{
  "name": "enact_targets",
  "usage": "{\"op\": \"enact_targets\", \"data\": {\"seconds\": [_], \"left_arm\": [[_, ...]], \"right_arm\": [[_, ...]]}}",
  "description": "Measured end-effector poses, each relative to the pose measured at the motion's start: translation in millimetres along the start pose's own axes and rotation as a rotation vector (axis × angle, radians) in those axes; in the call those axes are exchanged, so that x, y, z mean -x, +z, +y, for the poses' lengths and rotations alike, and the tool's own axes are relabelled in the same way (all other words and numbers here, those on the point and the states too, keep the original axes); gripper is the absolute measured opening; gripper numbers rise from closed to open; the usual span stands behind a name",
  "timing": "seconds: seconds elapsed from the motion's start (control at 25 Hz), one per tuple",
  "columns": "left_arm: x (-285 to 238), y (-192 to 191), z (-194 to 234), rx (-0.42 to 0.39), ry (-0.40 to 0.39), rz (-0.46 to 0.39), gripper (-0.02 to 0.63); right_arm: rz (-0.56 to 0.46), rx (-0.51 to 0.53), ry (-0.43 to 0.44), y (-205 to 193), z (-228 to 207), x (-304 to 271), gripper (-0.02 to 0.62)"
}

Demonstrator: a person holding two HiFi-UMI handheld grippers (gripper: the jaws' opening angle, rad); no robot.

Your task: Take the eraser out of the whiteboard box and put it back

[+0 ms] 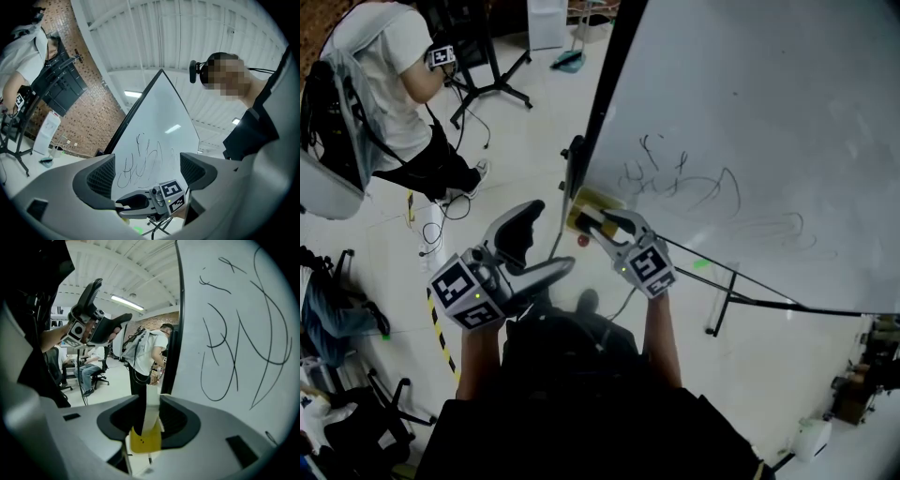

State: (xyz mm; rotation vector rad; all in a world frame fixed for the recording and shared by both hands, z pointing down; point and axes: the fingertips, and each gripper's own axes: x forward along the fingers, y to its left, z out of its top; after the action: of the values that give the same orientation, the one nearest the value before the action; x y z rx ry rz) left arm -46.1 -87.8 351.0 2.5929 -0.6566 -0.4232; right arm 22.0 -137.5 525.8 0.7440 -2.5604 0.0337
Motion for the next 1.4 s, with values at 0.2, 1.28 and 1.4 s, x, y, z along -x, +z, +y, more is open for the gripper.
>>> {"op": "enact_targets", "data": {"seconds": [0.2,1.28,1.4], "left_arm": [[2,0,1,0.003,0.005,-0.002,0.43],[-2,-4,3,0.008,0.007,0.0,0.43],[-2,-4,3,0.008,0.007,0.002,0.43]], "right_arm": [[0.029,0.03,-0.004,-9,3,-7,0.152],[0.089,0.09,-0.027,-33,7,-17,0.163],[0.088,0.091,-0.033,-33,7,-18,0.166]]}}
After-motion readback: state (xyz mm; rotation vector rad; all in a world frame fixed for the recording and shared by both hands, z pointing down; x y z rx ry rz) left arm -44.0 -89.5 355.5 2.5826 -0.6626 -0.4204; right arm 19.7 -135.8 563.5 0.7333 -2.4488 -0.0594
